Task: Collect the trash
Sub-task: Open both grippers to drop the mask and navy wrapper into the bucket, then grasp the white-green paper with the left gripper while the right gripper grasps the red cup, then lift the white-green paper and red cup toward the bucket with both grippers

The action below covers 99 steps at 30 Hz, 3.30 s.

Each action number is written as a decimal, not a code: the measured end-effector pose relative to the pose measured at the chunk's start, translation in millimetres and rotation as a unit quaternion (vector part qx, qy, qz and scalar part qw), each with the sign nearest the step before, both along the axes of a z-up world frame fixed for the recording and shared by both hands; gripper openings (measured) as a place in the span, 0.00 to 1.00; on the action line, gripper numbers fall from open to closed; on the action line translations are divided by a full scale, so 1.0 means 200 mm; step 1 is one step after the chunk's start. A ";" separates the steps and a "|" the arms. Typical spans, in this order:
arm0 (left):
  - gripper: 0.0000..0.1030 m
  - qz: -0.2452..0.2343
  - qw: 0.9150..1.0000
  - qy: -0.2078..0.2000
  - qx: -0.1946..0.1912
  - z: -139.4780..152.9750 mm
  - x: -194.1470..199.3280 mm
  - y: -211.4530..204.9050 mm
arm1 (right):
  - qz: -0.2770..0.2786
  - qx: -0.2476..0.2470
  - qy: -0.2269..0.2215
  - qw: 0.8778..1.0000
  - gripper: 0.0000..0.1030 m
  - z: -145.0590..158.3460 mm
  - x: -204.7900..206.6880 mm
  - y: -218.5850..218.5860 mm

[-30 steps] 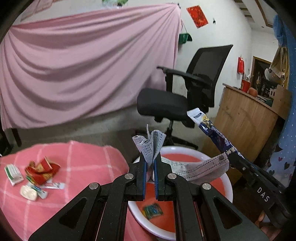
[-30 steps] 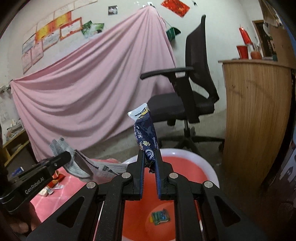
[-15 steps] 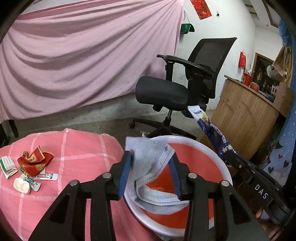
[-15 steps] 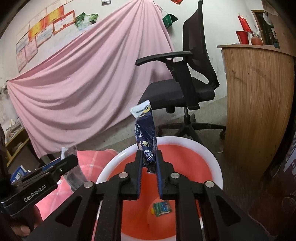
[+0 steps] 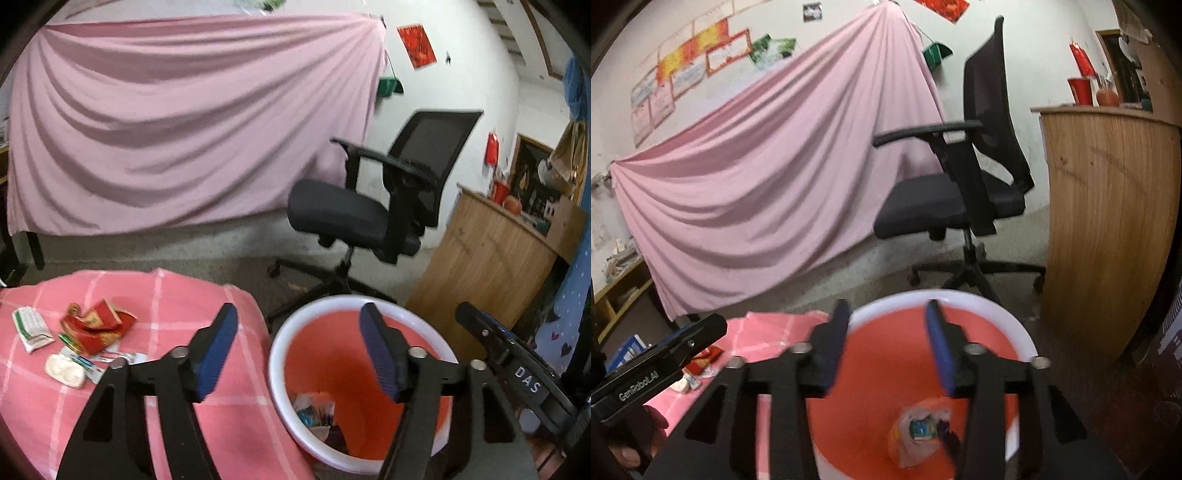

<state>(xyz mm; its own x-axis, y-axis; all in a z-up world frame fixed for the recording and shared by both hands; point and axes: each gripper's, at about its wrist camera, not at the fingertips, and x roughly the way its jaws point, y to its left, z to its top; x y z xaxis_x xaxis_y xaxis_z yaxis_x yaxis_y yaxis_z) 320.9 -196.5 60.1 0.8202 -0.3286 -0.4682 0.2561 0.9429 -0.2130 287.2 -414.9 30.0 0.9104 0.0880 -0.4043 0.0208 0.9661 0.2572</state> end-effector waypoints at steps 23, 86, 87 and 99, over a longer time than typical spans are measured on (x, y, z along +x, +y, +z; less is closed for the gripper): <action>0.98 0.156 0.974 -0.163 0.003 0.14 -0.39 0.76 | 0.073 -0.046 -0.214 0.973 1.00 0.20 -0.12 0.52; 0.07 0.129 0.986 0.104 -0.019 -0.38 0.10 1.52 | 0.366 -0.103 0.163 0.910 0.56 -0.35 0.58 1.43; 0.07 0.131 0.987 0.090 -0.013 -0.36 0.07 1.50 | 0.364 -0.103 0.156 0.912 0.56 -0.34 0.57 1.43; 0.07 0.145 0.987 -0.066 0.030 -0.24 -0.23 1.30 | 0.313 -0.083 -0.016 0.946 0.55 -0.14 0.30 1.28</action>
